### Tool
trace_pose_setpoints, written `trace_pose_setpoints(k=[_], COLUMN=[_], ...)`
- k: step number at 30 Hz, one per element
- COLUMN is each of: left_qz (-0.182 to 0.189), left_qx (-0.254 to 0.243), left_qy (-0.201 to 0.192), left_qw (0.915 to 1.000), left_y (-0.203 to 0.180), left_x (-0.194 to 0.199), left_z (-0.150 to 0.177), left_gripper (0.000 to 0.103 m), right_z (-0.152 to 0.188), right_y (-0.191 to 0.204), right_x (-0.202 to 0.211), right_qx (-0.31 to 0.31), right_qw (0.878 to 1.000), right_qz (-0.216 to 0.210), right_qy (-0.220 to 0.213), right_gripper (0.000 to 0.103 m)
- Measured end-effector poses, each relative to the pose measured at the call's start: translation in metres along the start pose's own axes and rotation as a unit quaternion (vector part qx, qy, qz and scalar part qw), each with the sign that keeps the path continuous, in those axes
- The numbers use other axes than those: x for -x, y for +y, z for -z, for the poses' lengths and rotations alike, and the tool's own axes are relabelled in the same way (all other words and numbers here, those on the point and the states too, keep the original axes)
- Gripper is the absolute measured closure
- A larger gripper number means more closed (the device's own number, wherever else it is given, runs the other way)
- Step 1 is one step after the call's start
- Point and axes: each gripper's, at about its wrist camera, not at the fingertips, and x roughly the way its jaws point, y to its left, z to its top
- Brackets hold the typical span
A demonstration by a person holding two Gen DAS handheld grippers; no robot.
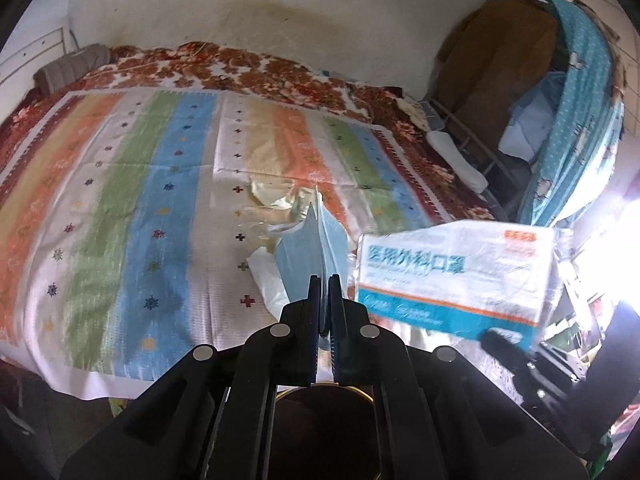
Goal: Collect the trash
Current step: 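Lift and carry the blue mask and clear bag with both tools to the dark bin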
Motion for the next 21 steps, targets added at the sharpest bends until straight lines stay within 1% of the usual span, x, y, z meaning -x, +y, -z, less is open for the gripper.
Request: trace_pose_setpoints(k=[4, 9, 12, 15, 17, 19, 21], left_qz=[0.009, 0.025, 0.013, 0.013, 0.006, -0.008, -0.011], left_qx=[-0.018, -0.013, -0.004, 0.005, 0.007, 0.014, 0.024], left_qy=[0.006, 0.017, 0.025, 0.033, 0.04, 0.054, 0.07], left_qw=[0.9998, 0.9994, 0.9996, 0.9993, 0.9991, 0.9984, 0.9972], left_y=[-0.014, -0.023, -0.026, -0.026, -0.026, -0.024, -0.022], left_x=[0.005, 0.008, 0.008, 0.007, 0.006, 0.0, -0.005], left_z=[0.015, 0.032, 0.046, 0.058, 0.065, 0.072, 0.079], left_gripper=[0.099, 0.099, 0.099, 0.099, 0.099, 0.099, 0.099], right_z=[0.012, 0.024, 0.038, 0.051, 0.058, 0.064, 0.073], right_y=[0.004, 0.011, 0.012, 0.013, 0.012, 0.013, 0.012], right_x=[0.006, 0.017, 0.018, 0.02, 0.021, 0.019, 0.015], right_qx=[0.006, 0.025, 0.025, 0.023, 0.02, 0.012, 0.003], right_qw=[1.0, 1.0, 0.999, 0.999, 0.998, 0.998, 0.996], right_qz=[-0.008, -0.003, -0.008, -0.012, -0.017, -0.031, -0.038], right_qy=[0.009, 0.012, 0.026, 0.04, 0.049, 0.062, 0.078], right_gripper=[0.103, 0.103, 0.103, 0.103, 0.103, 0.103, 0.103])
